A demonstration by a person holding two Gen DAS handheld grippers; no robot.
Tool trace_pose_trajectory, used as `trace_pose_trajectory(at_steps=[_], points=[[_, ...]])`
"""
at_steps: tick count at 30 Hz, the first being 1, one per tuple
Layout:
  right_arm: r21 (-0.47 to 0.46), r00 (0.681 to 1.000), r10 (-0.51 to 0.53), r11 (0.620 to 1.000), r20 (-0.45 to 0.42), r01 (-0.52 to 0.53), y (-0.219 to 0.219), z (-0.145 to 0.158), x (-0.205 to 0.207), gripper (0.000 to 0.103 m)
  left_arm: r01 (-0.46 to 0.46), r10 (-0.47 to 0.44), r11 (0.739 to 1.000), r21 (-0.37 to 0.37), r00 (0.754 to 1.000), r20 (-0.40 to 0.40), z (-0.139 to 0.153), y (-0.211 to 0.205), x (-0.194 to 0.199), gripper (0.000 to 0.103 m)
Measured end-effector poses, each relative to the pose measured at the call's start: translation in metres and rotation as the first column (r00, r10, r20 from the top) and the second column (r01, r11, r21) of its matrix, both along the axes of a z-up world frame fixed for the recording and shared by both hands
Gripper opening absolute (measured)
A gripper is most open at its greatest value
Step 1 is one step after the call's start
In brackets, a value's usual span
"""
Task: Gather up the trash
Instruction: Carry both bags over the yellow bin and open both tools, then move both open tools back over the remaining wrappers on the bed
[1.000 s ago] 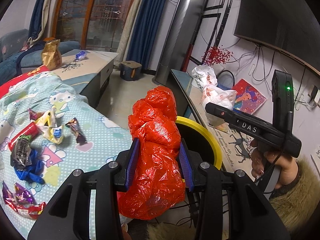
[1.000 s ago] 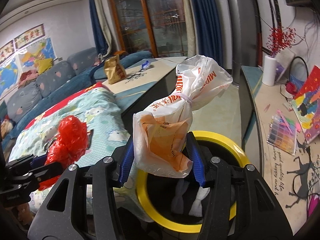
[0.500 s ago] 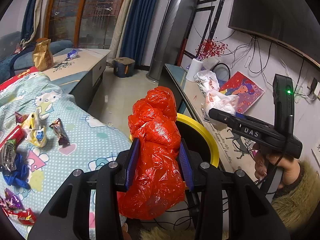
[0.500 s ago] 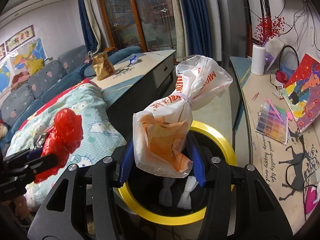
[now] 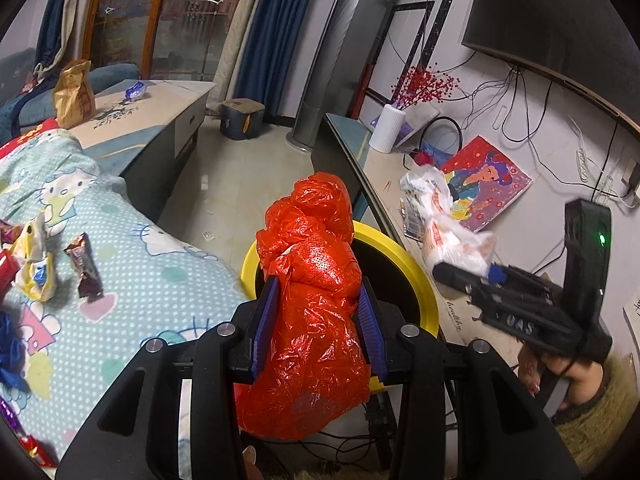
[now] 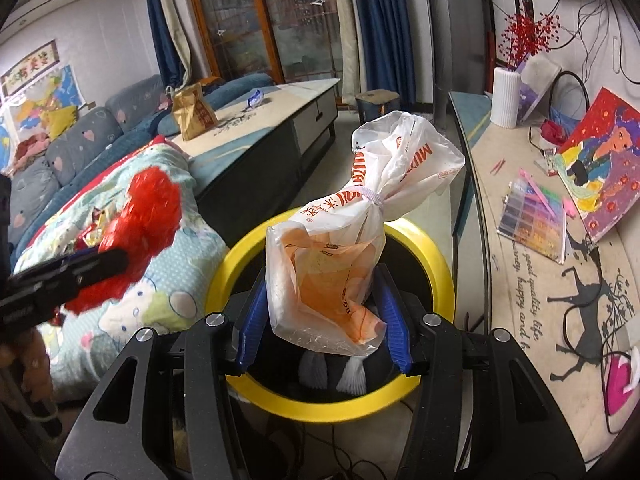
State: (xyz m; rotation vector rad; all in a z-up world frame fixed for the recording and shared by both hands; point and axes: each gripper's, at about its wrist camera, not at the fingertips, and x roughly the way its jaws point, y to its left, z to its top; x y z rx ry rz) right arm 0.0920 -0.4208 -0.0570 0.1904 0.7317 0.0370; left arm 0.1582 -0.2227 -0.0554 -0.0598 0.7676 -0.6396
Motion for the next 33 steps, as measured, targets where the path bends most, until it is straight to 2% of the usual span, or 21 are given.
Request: trace_pose_trajectory(at_steps=[12,13,14,15,16,22,33], points=[[0.014,0.999,0.017,1.000,-0.044,-0.016,0.001,-0.014,-0.007,0.044,0.041,-0.042,0.999,-0.012,0.999,-0.024,-0.005,-0.037,0.029,0.039],[0.011,0.999,0.022,1.000,-0.047,-0.021,0.002,-0.015,-0.006,0.049,0.049,-0.050,0.999,-0.020,0.998,-0.025,-0.005,-0.040,0.031,0.046],[0.004,0.998,0.024,1.000,-0.057,-0.024,0.004,-0.017,-0.006,0.056,0.051,-0.052,0.998,-0.027,0.998,-0.025,-0.005,-0.041,0.034,0.066],[-0.004,0.998,0.019,1.000,-0.066,-0.019,0.004,-0.018,-0.006,0.072,0.038,-0.038,0.999,-0.038,0.999,-0.019,-0.005,-0.039,0.036,0.079],[-0.013,0.998,0.002,1.000,-0.065,-0.003,0.004,-0.018,-0.006,0.078,0.022,-0.023,0.999,-0.047,1.000,-0.017,-0.006,-0.037,0.037,0.097],[0.016,0.995,-0.075,0.997,-0.063,0.076,-0.006,-0.019,-0.009,0.079,-0.075,0.071,0.995,-0.066,0.996,-0.053,-0.015,-0.009,0.038,0.096],[0.013,0.995,-0.095,0.995,0.035,0.095,0.009,0.004,-0.014,0.080,-0.228,0.229,0.972,-0.056,0.973,0.023,0.004,0.054,0.014,0.096]])
